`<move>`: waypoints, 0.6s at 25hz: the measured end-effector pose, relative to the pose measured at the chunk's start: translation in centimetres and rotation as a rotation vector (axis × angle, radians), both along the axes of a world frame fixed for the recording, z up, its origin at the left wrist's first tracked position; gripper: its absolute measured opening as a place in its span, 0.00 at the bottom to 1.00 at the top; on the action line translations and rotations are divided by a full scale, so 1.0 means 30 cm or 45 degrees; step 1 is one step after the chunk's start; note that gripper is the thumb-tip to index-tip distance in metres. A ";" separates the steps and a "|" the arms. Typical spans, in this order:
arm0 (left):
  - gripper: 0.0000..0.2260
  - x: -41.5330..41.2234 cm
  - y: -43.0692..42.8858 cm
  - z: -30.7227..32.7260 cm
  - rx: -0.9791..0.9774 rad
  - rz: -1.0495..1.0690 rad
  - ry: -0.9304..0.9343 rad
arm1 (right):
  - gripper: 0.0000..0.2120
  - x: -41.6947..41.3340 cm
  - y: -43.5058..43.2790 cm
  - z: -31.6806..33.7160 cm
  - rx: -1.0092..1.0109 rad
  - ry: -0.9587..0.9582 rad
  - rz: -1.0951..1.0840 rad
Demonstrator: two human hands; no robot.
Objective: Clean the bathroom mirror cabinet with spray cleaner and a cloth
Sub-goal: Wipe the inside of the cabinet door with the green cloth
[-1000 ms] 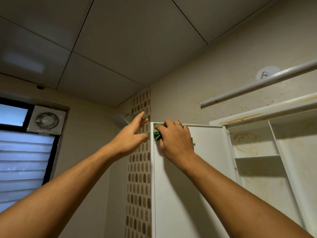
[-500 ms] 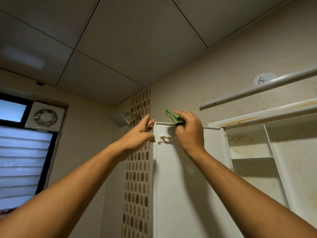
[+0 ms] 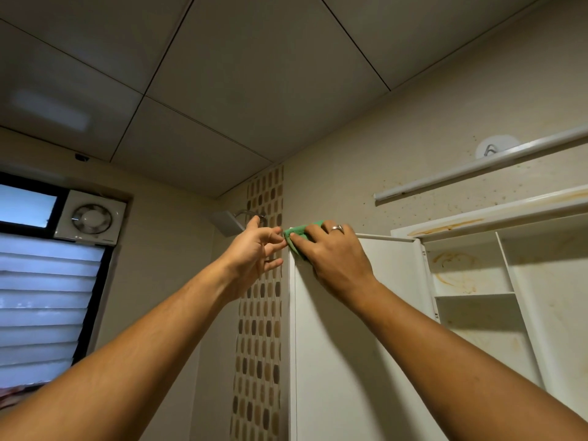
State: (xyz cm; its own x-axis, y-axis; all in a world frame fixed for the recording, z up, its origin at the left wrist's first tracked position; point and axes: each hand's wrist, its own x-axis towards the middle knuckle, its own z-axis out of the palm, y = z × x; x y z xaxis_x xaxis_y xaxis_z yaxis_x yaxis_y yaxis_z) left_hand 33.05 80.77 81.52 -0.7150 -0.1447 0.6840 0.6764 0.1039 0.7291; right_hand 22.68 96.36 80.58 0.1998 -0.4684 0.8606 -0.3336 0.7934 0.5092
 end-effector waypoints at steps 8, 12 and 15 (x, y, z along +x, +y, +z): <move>0.35 0.006 0.013 0.000 -0.107 0.007 -0.023 | 0.16 0.062 -0.009 0.118 -0.770 -0.725 0.837; 0.34 0.010 0.018 0.002 -0.087 -0.004 -0.015 | 0.16 0.089 0.014 0.154 -0.579 -0.486 0.536; 0.34 0.012 0.031 -0.005 -0.076 -0.019 -0.006 | 0.15 0.099 -0.021 0.105 -0.204 -0.567 0.307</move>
